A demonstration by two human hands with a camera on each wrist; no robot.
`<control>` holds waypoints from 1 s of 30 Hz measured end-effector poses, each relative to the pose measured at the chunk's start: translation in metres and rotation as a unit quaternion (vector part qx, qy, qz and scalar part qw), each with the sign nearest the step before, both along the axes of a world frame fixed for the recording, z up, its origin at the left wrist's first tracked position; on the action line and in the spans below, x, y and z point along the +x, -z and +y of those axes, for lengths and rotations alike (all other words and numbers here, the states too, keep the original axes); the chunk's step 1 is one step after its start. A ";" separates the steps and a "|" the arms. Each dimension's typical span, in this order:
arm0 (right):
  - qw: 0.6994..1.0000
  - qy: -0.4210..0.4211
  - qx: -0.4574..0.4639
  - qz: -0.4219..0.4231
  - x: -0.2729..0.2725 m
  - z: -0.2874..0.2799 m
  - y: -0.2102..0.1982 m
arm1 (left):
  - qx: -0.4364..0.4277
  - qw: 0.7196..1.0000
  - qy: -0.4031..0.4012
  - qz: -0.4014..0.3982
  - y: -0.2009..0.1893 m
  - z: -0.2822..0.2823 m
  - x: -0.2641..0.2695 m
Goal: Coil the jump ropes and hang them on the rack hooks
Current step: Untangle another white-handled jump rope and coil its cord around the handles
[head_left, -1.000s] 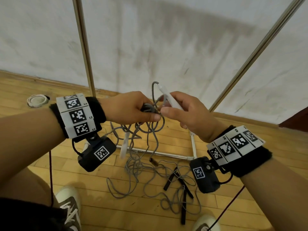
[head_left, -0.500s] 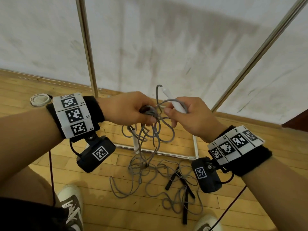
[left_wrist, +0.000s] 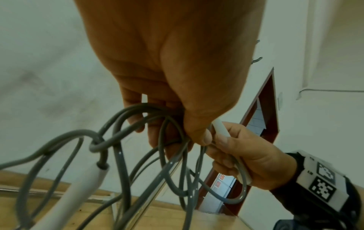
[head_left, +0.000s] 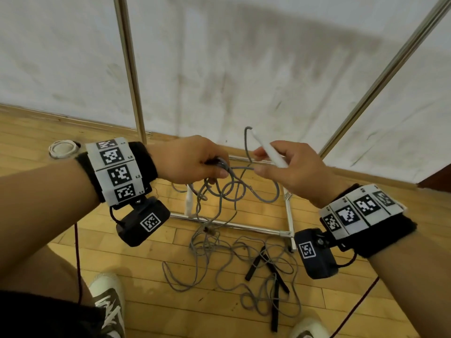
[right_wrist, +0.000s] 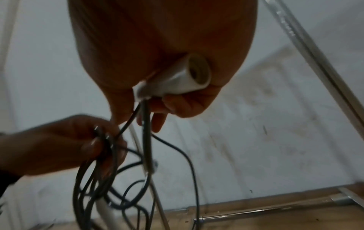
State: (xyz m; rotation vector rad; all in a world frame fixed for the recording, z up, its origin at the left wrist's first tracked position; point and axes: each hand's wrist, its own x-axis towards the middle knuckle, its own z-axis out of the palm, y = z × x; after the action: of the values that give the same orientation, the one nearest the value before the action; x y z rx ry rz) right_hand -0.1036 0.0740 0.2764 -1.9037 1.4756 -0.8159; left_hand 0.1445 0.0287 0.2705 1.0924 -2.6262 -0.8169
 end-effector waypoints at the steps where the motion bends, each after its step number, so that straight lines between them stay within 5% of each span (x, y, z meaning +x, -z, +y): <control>1: 1.000 -0.011 0.004 0.000 0.006 0.002 0.001 | -0.009 1.000 0.007 -0.004 0.000 0.002 -0.002; 8: 0.994 -0.006 -0.031 0.102 0.012 -0.001 -0.005 | -0.024 0.999 0.026 -0.015 0.001 0.006 0.000; 20: 0.979 0.168 -0.115 0.022 -0.039 -0.011 -0.015 | -0.015 0.997 -0.025 -0.076 0.011 -0.006 0.025; 30: 0.982 -0.020 -0.136 0.129 0.008 0.007 -0.006 | -0.105 0.989 0.034 -0.100 0.010 0.002 -0.002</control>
State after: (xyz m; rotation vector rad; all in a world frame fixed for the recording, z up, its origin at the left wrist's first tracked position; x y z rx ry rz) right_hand -0.0960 0.0810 0.2824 -2.3085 1.5324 -0.8117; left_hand 0.1426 0.0311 0.2602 1.0823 -2.8481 -0.4494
